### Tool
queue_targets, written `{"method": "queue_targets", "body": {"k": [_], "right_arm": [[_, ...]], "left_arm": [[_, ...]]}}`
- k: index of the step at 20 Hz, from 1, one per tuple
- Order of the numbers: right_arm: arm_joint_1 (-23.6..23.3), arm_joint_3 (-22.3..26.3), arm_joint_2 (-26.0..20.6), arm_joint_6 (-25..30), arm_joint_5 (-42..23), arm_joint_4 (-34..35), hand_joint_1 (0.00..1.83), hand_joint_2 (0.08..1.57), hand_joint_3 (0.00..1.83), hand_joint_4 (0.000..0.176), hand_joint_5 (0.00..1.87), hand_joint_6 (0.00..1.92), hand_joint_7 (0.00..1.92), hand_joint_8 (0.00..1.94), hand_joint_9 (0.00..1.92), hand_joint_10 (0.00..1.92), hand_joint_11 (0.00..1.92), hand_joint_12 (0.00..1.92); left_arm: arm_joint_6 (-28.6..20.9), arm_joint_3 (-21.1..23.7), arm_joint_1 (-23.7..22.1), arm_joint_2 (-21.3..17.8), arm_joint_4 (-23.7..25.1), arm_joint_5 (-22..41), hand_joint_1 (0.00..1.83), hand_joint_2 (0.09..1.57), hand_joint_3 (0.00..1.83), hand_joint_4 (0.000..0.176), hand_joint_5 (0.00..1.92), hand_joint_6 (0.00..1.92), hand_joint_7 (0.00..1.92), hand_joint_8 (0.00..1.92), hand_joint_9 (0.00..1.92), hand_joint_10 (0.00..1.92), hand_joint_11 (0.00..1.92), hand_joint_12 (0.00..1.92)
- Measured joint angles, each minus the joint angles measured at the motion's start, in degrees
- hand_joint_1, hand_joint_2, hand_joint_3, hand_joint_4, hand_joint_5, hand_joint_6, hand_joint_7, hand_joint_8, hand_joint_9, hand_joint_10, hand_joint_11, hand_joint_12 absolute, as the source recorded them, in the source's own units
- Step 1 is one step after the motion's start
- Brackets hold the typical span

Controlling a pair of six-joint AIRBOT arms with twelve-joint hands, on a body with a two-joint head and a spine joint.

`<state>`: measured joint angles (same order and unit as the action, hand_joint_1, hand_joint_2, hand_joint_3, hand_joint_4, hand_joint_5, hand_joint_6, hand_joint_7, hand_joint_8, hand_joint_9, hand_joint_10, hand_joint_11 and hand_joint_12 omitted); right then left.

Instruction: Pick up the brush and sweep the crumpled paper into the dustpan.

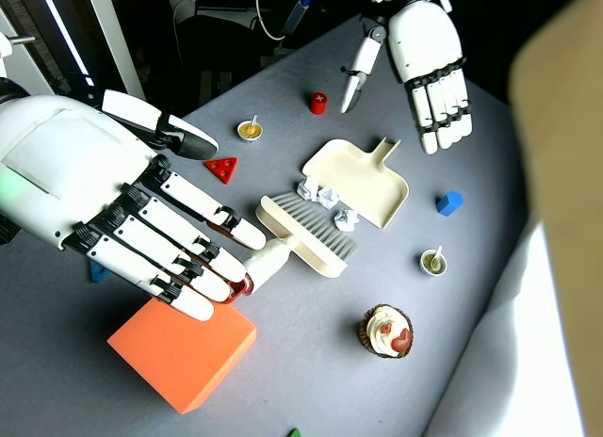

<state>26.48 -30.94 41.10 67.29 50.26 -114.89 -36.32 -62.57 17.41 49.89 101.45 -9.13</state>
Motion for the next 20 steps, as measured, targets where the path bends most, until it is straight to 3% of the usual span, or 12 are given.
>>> {"method": "queue_targets", "body": {"k": [2, 3, 4, 5, 8, 12, 16, 20], "right_arm": [[0.0, 0.0, 0.0, 0.0, 0.0, 0.0, 0.00, 1.05, 0.00, 0.000, 0.18, 0.01, 0.20, 0.01, 0.20, 0.01, 0.19, 0.02], [0.0, 0.0, 0.0, 0.0, 0.0, 0.0, 0.00, 1.05, 0.00, 0.000, 0.16, 0.00, 0.20, 0.00, 0.20, 0.01, 0.19, 0.02], [0.0, 0.0, 0.0, 0.0, 0.0, 0.0, 0.00, 1.06, 0.00, 0.000, 0.14, 0.00, 0.20, 0.00, 0.19, 0.00, 0.18, 0.02], [0.0, 0.0, 0.0, 0.0, 0.0, 0.0, 0.00, 1.06, 0.00, 0.000, 0.14, 0.00, 0.20, 0.00, 0.20, 0.00, 0.19, 0.02], [0.0, 0.0, 0.1, 0.0, 0.0, 0.0, 0.02, 1.07, 0.00, 0.000, 0.14, 0.00, 0.20, 0.00, 0.20, 0.00, 0.19, 0.02], [0.0, 0.0, 0.1, 0.0, 0.0, 0.0, 0.06, 1.08, 0.00, 0.000, 0.14, 0.00, 0.20, 0.00, 0.20, 0.00, 0.20, 0.02], [0.0, 0.0, 0.1, 0.0, 0.0, 0.0, 0.07, 1.09, 0.00, 0.000, 0.14, 0.00, 0.19, 0.00, 0.18, 0.00, 0.19, 0.01], [0.0, 0.0, 0.1, 0.0, -0.1, -0.2, 0.08, 1.09, 0.00, 0.000, 0.15, 0.01, 0.20, 0.00, 0.20, 0.00, 0.20, 0.01]], "left_arm": [[-10.0, -0.6, 0.8, 0.0, 10.5, 0.4, 0.10, 0.91, 0.00, 0.000, 0.05, 0.00, 0.06, 0.00, 0.06, 0.00, 0.09, 0.01], [-21.4, -0.6, 2.1, 0.0, 21.8, -0.4, 0.11, 0.91, 0.00, 0.000, 0.05, 0.00, 0.06, 0.00, 0.05, 0.00, 0.08, 0.00], [-38.9, -0.7, 4.4, 0.0, 37.6, -1.9, 0.11, 0.91, 0.00, 0.000, 0.03, 0.00, 0.05, 0.00, 0.06, 0.00, 0.09, 0.01], [-45.9, -1.1, 5.7, 0.3, 43.5, -2.6, 0.13, 0.91, 0.00, 0.000, 0.03, 0.00, 0.05, 0.00, 0.05, 0.00, 0.09, 0.00], [-47.8, -1.7, 7.6, 1.1, 44.8, -2.2, 0.15, 0.91, 0.00, 0.000, 0.04, 0.00, 0.06, 0.00, 0.07, 0.01, 0.10, 0.01], [-44.7, -2.4, 8.9, 1.7, 41.2, -2.2, 0.28, 0.95, 0.01, 0.000, 0.00, 0.00, 0.01, 0.00, 0.04, 0.00, 0.10, 0.01], [-44.8, -3.0, 10.2, 2.7, 40.5, -2.1, 0.73, 1.00, 0.01, 0.000, 0.00, 0.00, 0.01, 0.00, 0.06, 0.01, 0.15, 0.02], [-44.8, -4.4, 11.0, 3.7, 40.6, -2.1, 1.18, 1.06, 0.00, 0.000, 0.06, 0.00, 0.06, 0.00, 0.18, 0.01, 0.32, 0.07]]}}
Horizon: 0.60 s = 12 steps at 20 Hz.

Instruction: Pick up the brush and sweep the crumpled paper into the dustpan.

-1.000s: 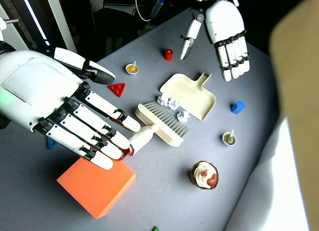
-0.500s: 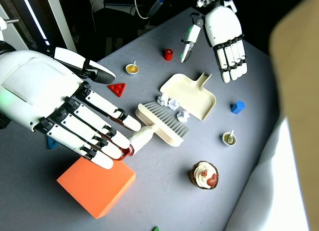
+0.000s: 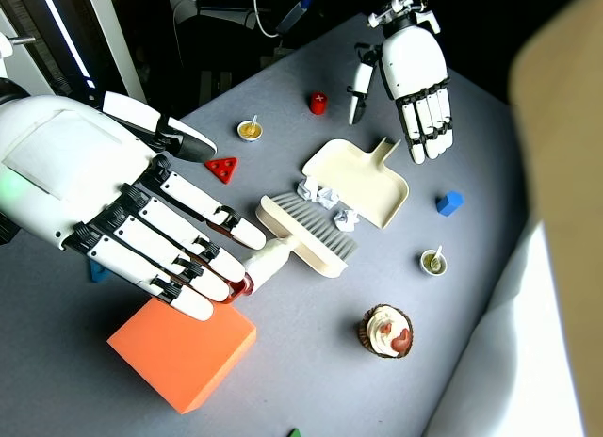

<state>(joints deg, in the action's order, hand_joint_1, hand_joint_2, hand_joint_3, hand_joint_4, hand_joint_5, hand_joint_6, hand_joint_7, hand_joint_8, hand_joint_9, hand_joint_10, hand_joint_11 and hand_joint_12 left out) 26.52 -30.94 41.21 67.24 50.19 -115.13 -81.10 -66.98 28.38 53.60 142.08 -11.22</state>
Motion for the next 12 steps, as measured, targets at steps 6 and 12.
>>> {"method": "queue_targets", "body": {"k": [6, 12], "right_arm": [[0.0, 0.0, 0.0, 0.0, 0.0, 0.0, 0.06, 1.10, 0.00, 0.000, 0.14, 0.00, 0.19, 0.00, 0.19, 0.00, 0.20, 0.01], [0.0, 0.0, 0.0, 0.0, 0.0, -0.1, 0.08, 1.10, 0.00, 0.000, 0.15, 0.00, 0.19, 0.00, 0.19, 0.00, 0.19, 0.00]], "left_arm": [[0.0, -3.2, 1.2, 1.8, 0.1, 0.4, 1.23, 1.10, 0.00, 0.000, 0.28, 0.01, 0.34, 0.01, 0.42, 0.01, 0.51, 0.06], [-0.1, -3.9, 1.8, 2.7, -0.3, 0.9, 1.18, 1.15, 0.00, 0.000, 0.46, 0.00, 0.44, 0.00, 0.49, 0.00, 0.57, 0.03]]}}
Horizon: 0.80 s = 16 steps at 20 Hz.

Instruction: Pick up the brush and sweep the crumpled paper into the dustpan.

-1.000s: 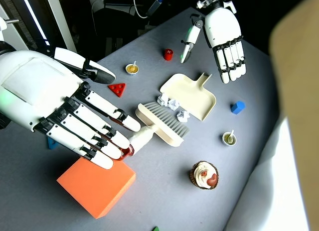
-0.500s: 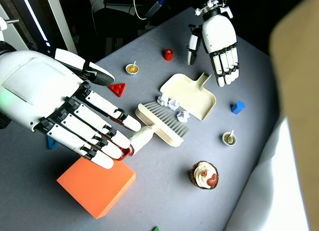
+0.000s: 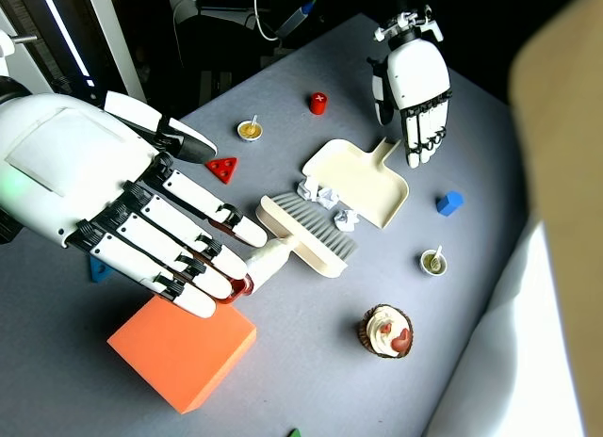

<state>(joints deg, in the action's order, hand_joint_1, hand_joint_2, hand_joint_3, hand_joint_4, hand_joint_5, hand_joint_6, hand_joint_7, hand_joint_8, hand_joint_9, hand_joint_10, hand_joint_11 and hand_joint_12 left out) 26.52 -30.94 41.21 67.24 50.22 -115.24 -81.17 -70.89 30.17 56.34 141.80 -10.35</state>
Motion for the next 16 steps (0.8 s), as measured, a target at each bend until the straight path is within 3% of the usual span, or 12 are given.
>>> {"method": "queue_targets", "body": {"k": [16], "right_arm": [[0.1, 0.0, 0.0, 0.0, 0.0, -0.1, 0.10, 1.10, 0.00, 0.000, 0.18, 0.01, 0.20, 0.00, 0.20, 0.00, 0.22, 0.01]], "left_arm": [[0.0, -1.5, 1.1, 2.9, -1.9, -0.4, 1.17, 1.09, 0.00, 0.000, 0.40, 0.01, 0.39, 0.01, 0.44, 0.01, 0.55, 0.01]]}}
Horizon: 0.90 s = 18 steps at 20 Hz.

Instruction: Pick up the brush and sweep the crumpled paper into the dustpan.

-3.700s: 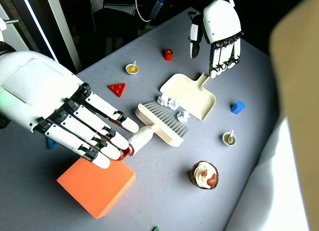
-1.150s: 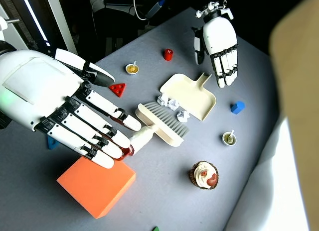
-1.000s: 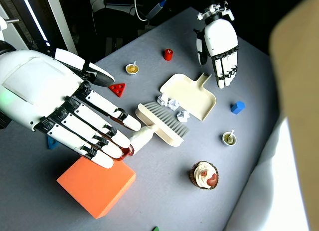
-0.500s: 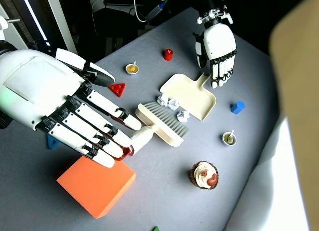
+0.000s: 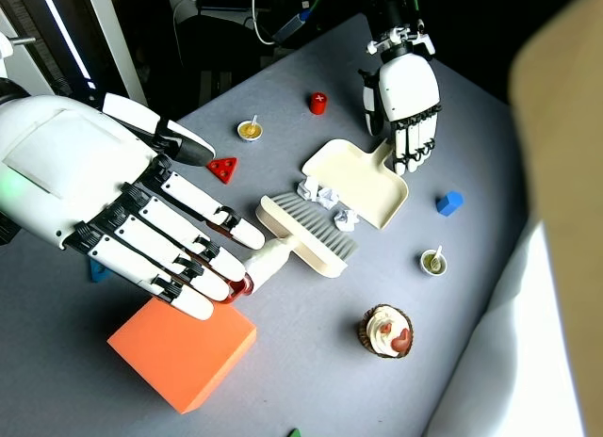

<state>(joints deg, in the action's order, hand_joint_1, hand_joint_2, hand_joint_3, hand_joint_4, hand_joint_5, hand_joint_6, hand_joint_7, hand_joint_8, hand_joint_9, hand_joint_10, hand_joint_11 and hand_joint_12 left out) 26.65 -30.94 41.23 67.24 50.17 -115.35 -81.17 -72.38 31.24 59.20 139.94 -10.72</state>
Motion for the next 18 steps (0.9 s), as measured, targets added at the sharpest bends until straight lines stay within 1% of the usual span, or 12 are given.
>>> {"method": "queue_targets", "body": {"k": [1, 4, 11, 16, 17, 18], "right_arm": [[0.0, 0.0, 0.0, 0.0, 0.0, 0.0, 0.08, 1.11, 0.00, 0.000, 0.16, 0.00, 0.19, 0.00, 0.19, 0.00, 0.21, 0.00], [0.0, 0.0, 0.0, 0.0, 0.0, 0.0, 0.10, 1.11, 0.00, 0.000, 0.18, 0.01, 0.20, 0.01, 0.20, 0.01, 0.22, 0.01], [0.0, 0.0, 0.1, 0.0, 0.0, 0.0, 0.09, 1.10, 0.00, 0.000, 0.17, 0.00, 0.20, 0.00, 0.20, 0.00, 0.23, 0.01], [0.0, 0.0, 0.1, 0.0, 0.0, -0.4, 0.07, 1.11, 0.00, 0.000, 0.16, 0.00, 0.19, 0.00, 0.19, 0.00, 0.23, 0.01], [0.0, 0.0, 0.1, 0.1, 0.0, -0.4, 0.06, 1.11, 0.00, 0.000, 0.16, 0.00, 0.19, 0.00, 0.20, 0.00, 0.23, 0.01], [0.0, 0.0, 0.1, 0.1, 0.0, -0.4, 0.06, 1.11, 0.00, 0.000, 0.16, 0.00, 0.19, 0.00, 0.20, 0.00, 0.23, 0.01]], "left_arm": [[0.0, 0.0, 0.2, 0.2, -0.2, -0.2, 1.16, 1.09, 0.00, 0.000, 0.40, 0.01, 0.38, 0.01, 0.44, 0.01, 0.53, 0.01], [-0.1, 0.0, 0.5, 0.8, -0.7, -0.4, 1.16, 1.10, 0.00, 0.000, 0.39, 0.00, 0.37, 0.00, 0.43, 0.00, 0.52, 0.00], [0.0, -0.4, 0.9, 1.2, -1.2, -1.3, 1.13, 1.11, 0.00, 0.000, 0.41, 0.01, 0.39, 0.00, 0.44, 0.00, 0.52, 0.00], [0.0, -0.4, 0.9, 1.3, -1.5, -1.7, 1.16, 1.12, 0.00, 0.000, 0.45, 0.01, 0.44, 0.01, 0.49, 0.01, 0.57, 0.02], [0.0, -0.4, 0.9, 1.4, -1.5, -1.9, 1.18, 1.11, 0.00, 0.000, 0.50, 0.01, 0.50, 0.01, 0.54, 0.01, 0.61, 0.04], [0.0, -0.4, 0.9, 1.4, -1.6, -1.9, 1.18, 1.11, 0.00, 0.000, 0.50, 0.01, 0.50, 0.01, 0.54, 0.01, 0.61, 0.04]]}}
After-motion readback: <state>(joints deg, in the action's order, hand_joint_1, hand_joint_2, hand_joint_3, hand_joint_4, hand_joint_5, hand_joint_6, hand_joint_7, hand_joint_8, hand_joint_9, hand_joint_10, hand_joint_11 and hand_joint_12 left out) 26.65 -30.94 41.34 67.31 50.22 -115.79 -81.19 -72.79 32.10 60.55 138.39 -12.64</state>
